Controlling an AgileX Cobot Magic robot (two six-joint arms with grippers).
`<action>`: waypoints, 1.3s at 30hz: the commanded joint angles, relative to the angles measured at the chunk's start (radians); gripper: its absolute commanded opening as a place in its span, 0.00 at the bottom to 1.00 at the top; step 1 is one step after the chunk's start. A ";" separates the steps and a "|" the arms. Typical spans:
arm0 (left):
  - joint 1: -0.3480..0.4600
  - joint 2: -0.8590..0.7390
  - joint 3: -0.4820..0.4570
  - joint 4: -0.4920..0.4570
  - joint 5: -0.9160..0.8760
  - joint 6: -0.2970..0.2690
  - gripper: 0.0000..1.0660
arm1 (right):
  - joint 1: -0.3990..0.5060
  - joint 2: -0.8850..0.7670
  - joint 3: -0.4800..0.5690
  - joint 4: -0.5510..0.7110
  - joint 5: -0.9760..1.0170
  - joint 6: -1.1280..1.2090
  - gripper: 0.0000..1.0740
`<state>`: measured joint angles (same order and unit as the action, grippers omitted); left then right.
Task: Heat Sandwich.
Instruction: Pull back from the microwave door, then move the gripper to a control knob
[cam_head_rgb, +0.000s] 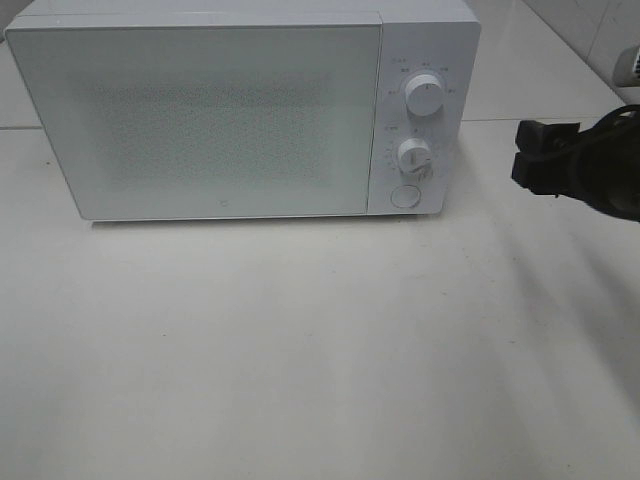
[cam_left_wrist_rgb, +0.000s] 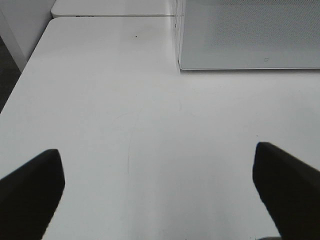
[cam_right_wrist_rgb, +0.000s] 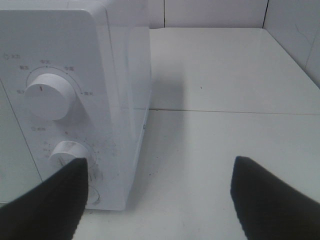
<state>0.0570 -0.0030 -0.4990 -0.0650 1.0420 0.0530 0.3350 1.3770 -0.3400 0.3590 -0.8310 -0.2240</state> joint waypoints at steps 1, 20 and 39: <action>-0.007 -0.027 0.004 -0.004 -0.006 0.003 0.91 | 0.081 0.046 0.001 0.105 -0.111 -0.045 0.71; -0.007 -0.027 0.004 -0.004 -0.006 0.003 0.91 | 0.295 0.320 -0.136 0.260 -0.208 -0.071 0.71; -0.007 -0.027 0.004 -0.004 -0.006 0.003 0.91 | 0.292 0.537 -0.343 0.276 -0.214 -0.072 0.71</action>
<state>0.0570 -0.0030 -0.4990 -0.0650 1.0420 0.0530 0.6270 1.8890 -0.6520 0.6220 -1.0250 -0.2810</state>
